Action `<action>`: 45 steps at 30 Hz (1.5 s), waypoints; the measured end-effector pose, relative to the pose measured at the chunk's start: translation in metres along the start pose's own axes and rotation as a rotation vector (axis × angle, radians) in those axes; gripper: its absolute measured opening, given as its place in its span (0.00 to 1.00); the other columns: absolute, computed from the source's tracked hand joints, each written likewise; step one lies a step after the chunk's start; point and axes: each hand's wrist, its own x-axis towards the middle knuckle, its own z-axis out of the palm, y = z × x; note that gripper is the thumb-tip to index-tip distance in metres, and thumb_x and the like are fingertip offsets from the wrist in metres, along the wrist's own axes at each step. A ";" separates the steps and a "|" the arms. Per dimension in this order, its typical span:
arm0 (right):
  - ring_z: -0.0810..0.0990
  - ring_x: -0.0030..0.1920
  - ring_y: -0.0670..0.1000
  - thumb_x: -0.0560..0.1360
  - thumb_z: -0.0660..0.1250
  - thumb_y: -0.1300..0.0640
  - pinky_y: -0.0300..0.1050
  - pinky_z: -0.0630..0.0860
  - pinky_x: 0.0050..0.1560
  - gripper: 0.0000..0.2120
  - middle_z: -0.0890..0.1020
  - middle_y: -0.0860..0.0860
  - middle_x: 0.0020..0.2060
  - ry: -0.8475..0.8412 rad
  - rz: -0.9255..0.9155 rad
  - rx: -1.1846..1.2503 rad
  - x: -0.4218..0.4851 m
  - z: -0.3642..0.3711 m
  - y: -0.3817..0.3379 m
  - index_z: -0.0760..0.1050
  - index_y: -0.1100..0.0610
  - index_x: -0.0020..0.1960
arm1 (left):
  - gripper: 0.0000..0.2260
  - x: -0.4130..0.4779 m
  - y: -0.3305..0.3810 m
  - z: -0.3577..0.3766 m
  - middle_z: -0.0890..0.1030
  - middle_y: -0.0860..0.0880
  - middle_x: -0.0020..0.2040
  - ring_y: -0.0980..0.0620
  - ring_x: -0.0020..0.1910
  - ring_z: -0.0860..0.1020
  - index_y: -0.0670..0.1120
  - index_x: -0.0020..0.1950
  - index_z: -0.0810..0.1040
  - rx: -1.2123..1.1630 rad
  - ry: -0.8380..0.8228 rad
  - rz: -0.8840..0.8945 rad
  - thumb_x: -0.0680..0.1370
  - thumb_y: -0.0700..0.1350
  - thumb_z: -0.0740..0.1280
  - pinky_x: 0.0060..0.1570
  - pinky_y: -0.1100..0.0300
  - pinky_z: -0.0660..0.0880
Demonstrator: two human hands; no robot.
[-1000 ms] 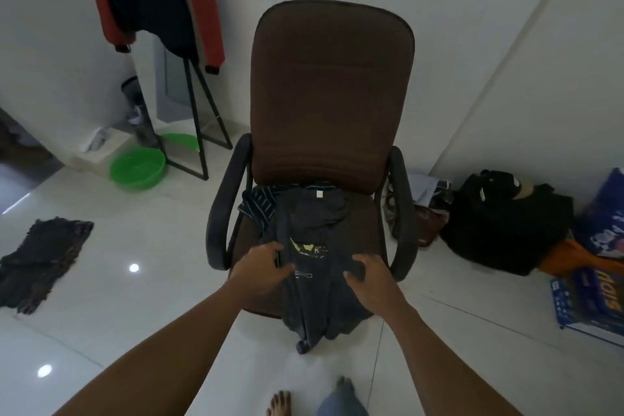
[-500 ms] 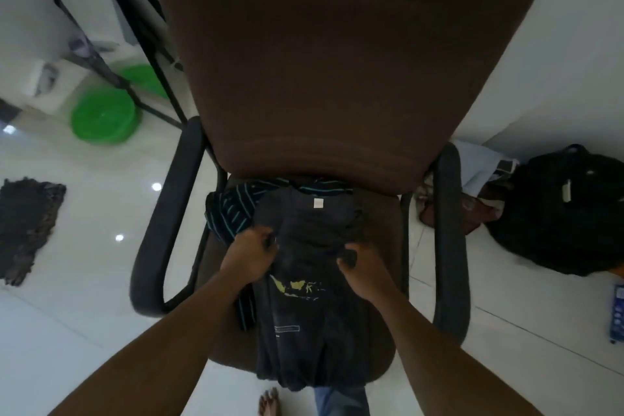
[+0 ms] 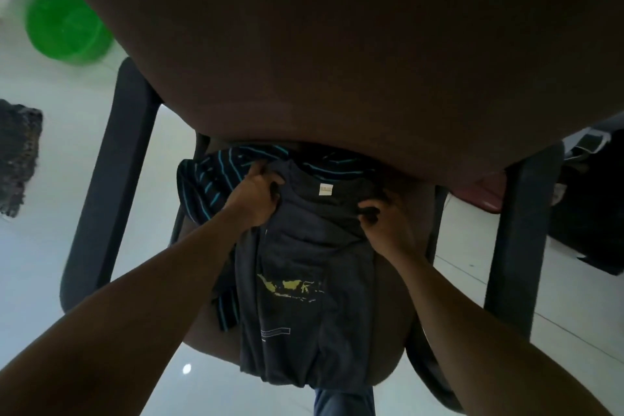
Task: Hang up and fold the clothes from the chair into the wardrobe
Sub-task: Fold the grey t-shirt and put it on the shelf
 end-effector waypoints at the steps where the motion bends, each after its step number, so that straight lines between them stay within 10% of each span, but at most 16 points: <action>1: 0.76 0.63 0.56 0.77 0.69 0.56 0.44 0.74 0.61 0.10 0.68 0.53 0.70 0.017 -0.017 -0.001 0.000 0.001 0.000 0.81 0.48 0.56 | 0.14 0.001 0.000 0.000 0.61 0.43 0.75 0.39 0.66 0.72 0.47 0.66 0.76 0.008 -0.009 0.000 0.81 0.42 0.63 0.68 0.50 0.70; 6: 0.67 0.62 0.56 0.78 0.65 0.57 0.57 0.68 0.62 0.10 0.73 0.48 0.59 0.092 -0.018 -0.093 -0.008 0.002 -0.004 0.82 0.45 0.53 | 0.16 -0.001 0.002 -0.001 0.69 0.40 0.68 0.39 0.61 0.75 0.45 0.68 0.75 -0.035 0.042 -0.022 0.80 0.38 0.63 0.64 0.49 0.73; 14: 0.77 0.59 0.52 0.81 0.60 0.65 0.36 0.71 0.58 0.16 0.71 0.54 0.64 0.044 -0.087 0.064 -0.029 -0.012 -0.014 0.84 0.51 0.50 | 0.11 -0.040 0.003 -0.015 0.78 0.45 0.48 0.43 0.44 0.77 0.48 0.56 0.70 -0.128 0.248 0.031 0.76 0.38 0.64 0.42 0.51 0.74; 24: 0.80 0.51 0.52 0.79 0.62 0.68 0.40 0.75 0.54 0.15 0.79 0.56 0.56 0.230 -0.181 0.189 -0.119 -0.035 -0.038 0.82 0.57 0.59 | 0.08 -0.130 -0.005 -0.044 0.79 0.41 0.56 0.40 0.52 0.80 0.41 0.51 0.80 -0.234 0.368 0.234 0.74 0.33 0.67 0.53 0.47 0.78; 29: 0.78 0.53 0.49 0.77 0.64 0.72 0.41 0.76 0.60 0.15 0.81 0.56 0.55 0.388 -0.247 0.331 -0.206 -0.061 -0.063 0.82 0.58 0.56 | 0.12 -0.223 -0.006 -0.085 0.75 0.47 0.33 0.48 0.29 0.74 0.52 0.47 0.66 -0.320 0.374 0.337 0.78 0.37 0.66 0.31 0.49 0.71; 31: 0.79 0.43 0.49 0.78 0.64 0.71 0.35 0.78 0.48 0.13 0.83 0.57 0.52 0.427 -0.261 0.324 -0.246 -0.075 -0.076 0.82 0.58 0.55 | 0.15 -0.266 -0.007 -0.104 0.70 0.48 0.30 0.52 0.26 0.68 0.53 0.44 0.62 -0.316 0.437 0.428 0.78 0.37 0.66 0.29 0.52 0.66; 33: 0.79 0.36 0.56 0.78 0.64 0.70 0.45 0.80 0.39 0.12 0.84 0.59 0.47 0.474 -0.278 0.343 -0.287 -0.090 -0.093 0.82 0.60 0.55 | 0.19 -0.308 -0.008 -0.126 0.68 0.51 0.29 0.54 0.27 0.65 0.55 0.40 0.61 -0.242 0.498 0.582 0.76 0.34 0.65 0.29 0.53 0.65; 35: 0.81 0.44 0.57 0.78 0.63 0.70 0.53 0.81 0.51 0.11 0.84 0.57 0.49 0.558 -0.325 0.372 -0.329 -0.105 -0.111 0.82 0.60 0.53 | 0.19 -0.347 -0.007 -0.148 0.70 0.54 0.32 0.56 0.30 0.66 0.56 0.38 0.65 -0.140 0.543 0.698 0.73 0.30 0.62 0.33 0.56 0.65; 39: 0.80 0.51 0.52 0.78 0.65 0.70 0.49 0.79 0.59 0.11 0.82 0.54 0.50 0.662 -0.443 0.311 -0.413 -0.147 -0.146 0.84 0.59 0.52 | 0.15 -0.415 0.008 -0.194 0.79 0.50 0.45 0.51 0.43 0.77 0.47 0.46 0.83 -0.048 0.672 0.827 0.74 0.29 0.64 0.48 0.59 0.71; 45: 0.77 0.51 0.51 0.75 0.68 0.70 0.35 0.71 0.52 0.17 0.79 0.52 0.52 0.675 -0.614 -0.116 -0.527 -0.229 -0.187 0.82 0.55 0.59 | 0.15 -0.509 0.034 -0.277 0.77 0.48 0.49 0.50 0.48 0.77 0.45 0.52 0.86 -0.017 0.856 0.931 0.75 0.29 0.66 0.53 0.59 0.74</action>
